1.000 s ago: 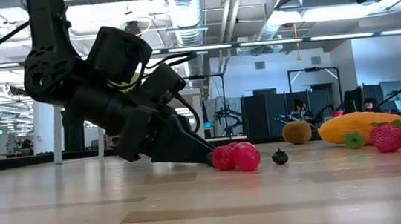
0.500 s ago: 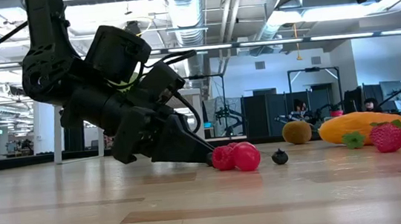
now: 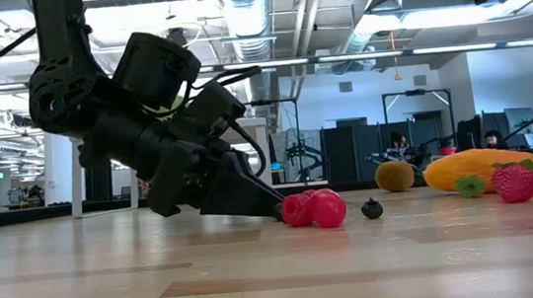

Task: Pick & Place Fruit
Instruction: Put the blueberry into the green strainer bowl on the shelf on the shelf

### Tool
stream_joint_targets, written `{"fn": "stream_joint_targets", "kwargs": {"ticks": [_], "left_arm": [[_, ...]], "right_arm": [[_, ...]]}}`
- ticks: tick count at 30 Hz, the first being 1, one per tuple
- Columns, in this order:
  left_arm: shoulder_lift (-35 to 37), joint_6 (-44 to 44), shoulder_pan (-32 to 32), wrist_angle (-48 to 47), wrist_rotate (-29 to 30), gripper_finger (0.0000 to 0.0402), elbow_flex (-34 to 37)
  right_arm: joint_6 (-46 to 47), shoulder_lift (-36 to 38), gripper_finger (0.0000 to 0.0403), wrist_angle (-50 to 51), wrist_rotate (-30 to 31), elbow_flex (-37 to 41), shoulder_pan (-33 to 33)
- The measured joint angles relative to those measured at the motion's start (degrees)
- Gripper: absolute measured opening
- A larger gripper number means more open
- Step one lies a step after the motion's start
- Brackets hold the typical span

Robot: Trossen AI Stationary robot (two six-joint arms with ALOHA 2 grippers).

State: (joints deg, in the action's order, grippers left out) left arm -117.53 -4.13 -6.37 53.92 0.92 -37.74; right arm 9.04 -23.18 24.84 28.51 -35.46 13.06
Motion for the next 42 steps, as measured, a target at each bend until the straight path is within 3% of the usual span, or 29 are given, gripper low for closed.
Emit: {"fn": "stream_joint_targets", "kwargs": {"ticks": [4,7,15,23,28,33,42], "left_arm": [[6.6,-1.4,0.2,-1.1,0.7,0.0055,0.1],[14.1,-5.2,0.6,-3.8,5.8,0.0056,0.1],[39.4,-16.4,2.8,-12.2,35.3,0.0057,0.0],[57.1,-19.4,10.0,-26.7,52.7,0.0058,0.0],[60.5,-13.6,16.7,-36.1,54.6,0.0058,0.0],[59.6,-6.0,22.6,-45.6,54.1,0.0058,0.0],[58.4,-3.9,24.8,-46.5,51.7,0.0058,0.1]], "right_arm": [[0.0,0.0,0.0116,0.0,0.0,0.0,0.0],[0.0,0.0,0.0116,0.0,0.0,0.0,0.0],[0.0,0.0,0.0116,0.0,0.0,0.0,0.0],[0.0,0.0,0.0116,0.0,0.0,0.0,0.0],[0.0,0.0,0.0116,0.0,0.0,0.0,0.0],[0.0,0.0,0.0116,0.0,0.0,0.0,0.0],[0.0,0.0,0.0116,0.0,0.0,0.0,0.0]]}}
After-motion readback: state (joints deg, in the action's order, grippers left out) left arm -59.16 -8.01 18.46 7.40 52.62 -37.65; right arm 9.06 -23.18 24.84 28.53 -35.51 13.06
